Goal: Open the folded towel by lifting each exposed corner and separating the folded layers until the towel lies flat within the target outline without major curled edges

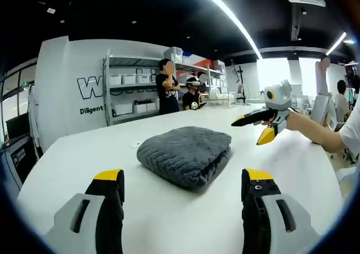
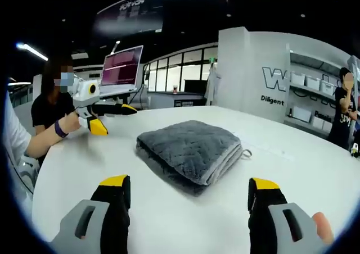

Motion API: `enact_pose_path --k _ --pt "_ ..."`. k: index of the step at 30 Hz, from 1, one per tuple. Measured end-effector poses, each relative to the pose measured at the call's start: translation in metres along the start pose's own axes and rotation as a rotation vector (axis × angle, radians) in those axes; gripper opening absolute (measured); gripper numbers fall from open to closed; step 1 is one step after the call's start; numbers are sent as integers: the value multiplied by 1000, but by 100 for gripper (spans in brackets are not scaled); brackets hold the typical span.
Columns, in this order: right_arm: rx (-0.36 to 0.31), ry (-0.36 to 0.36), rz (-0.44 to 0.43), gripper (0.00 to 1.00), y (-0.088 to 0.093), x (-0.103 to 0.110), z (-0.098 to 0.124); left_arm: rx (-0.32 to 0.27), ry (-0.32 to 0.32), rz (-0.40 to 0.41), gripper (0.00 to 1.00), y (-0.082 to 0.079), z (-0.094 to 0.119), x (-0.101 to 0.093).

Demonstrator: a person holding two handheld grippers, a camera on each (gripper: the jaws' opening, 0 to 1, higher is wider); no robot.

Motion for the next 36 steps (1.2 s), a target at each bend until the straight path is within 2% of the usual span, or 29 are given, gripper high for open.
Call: enact_pose_path --k 7,19,22,26,31,36 --pt "-3 -32 -14 80 1 4 -3 -1 -3 2 85 0 0 0" --pt "-12 -82 19 52 5 14 -11 3 -3 3 84 1 0 1" --pt "1 -92 42 49 8 17 -15 4 -2 4 84 1 -1 1" --pt "-5 -118 18 45 9 18 -18 4 -5 6 84 1 0 1" --pt "6 -79 26 41 11 11 -18 3 -6 9 84 0 0 3" --pt "-19 -64 -7 41 9 6 -16 4 -4 9 84 0 -1 3"
Point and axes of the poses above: the point that each gripper's makers call its tool centre point, and the gripper's own axes: z roughly backward along the fingers, x roughly to its left, y roughly out of its underside, the point moved 5 cm from there along z, roughly backward along the fingers, and after that the axes turned 7 degrees about x, right-handed, at the moved point
